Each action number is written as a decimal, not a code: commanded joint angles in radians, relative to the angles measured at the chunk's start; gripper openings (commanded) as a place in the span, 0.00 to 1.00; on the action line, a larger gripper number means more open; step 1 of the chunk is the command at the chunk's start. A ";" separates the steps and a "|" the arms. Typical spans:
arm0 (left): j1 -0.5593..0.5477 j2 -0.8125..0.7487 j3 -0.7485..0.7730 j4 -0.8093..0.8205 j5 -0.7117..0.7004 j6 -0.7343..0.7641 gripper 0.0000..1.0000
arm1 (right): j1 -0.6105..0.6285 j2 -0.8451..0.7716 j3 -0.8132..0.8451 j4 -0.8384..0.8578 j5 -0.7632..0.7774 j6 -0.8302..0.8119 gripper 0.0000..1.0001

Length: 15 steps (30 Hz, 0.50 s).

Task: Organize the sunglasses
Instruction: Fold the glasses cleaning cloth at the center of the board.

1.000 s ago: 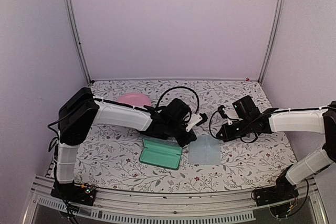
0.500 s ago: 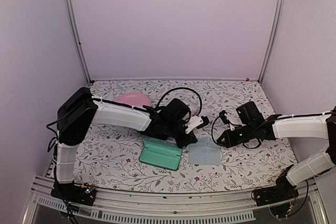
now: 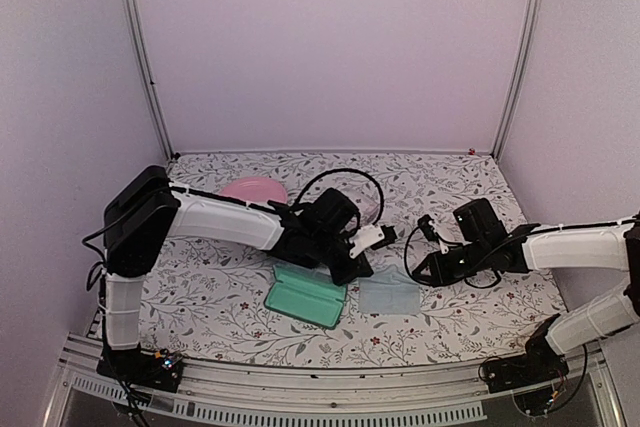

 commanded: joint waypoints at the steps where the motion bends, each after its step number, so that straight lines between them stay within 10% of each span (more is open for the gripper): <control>1: 0.010 -0.061 -0.038 -0.021 0.032 -0.014 0.01 | -0.007 -0.034 -0.028 0.035 -0.053 0.010 0.00; 15: -0.001 -0.076 -0.088 -0.004 0.051 -0.022 0.01 | -0.006 -0.045 -0.068 0.043 -0.090 0.044 0.00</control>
